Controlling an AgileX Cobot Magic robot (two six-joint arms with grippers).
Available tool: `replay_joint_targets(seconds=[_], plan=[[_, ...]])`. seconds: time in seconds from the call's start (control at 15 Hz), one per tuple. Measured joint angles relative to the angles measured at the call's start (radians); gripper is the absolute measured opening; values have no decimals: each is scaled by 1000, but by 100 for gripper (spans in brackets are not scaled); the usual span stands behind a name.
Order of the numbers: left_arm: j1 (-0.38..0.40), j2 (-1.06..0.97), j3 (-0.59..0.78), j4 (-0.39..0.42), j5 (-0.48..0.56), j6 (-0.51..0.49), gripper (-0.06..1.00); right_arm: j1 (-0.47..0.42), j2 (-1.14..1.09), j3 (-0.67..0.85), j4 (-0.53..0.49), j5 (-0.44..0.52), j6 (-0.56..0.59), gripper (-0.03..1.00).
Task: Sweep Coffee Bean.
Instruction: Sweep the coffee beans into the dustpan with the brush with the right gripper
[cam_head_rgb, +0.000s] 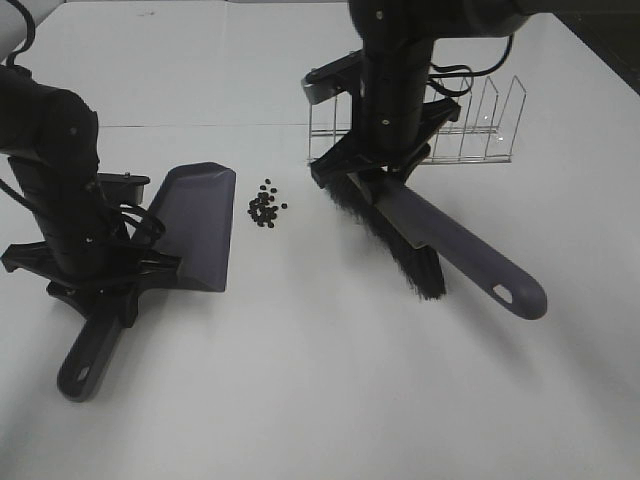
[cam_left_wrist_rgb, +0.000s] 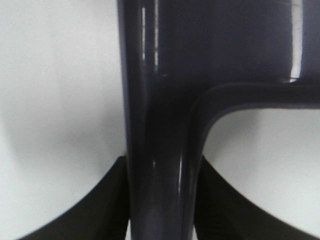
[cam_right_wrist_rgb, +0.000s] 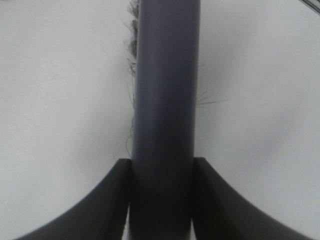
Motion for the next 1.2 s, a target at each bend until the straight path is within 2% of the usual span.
replay_joint_targets(seconds=[0.2,0.33,0.73,0.8,1.0,1.2], plan=[[0,0,0,0,0,0,31,80,115,-164,1,87,-1,26],[0,0,0,0,0,0,31,123,172,-259,36,115,-3,26],[0,0,0,-1,1,0,31,192,252,-517,245,136,-38,26],[0,0,0,-1,1,0,31,195,256,-548,255,139,-38,26],[0,0,0,-1,2,0,31,195,261,-632,205,188,-38,26],[0,0,-1,-1,3,1,31,195,261,-686,25,195,-38,26]])
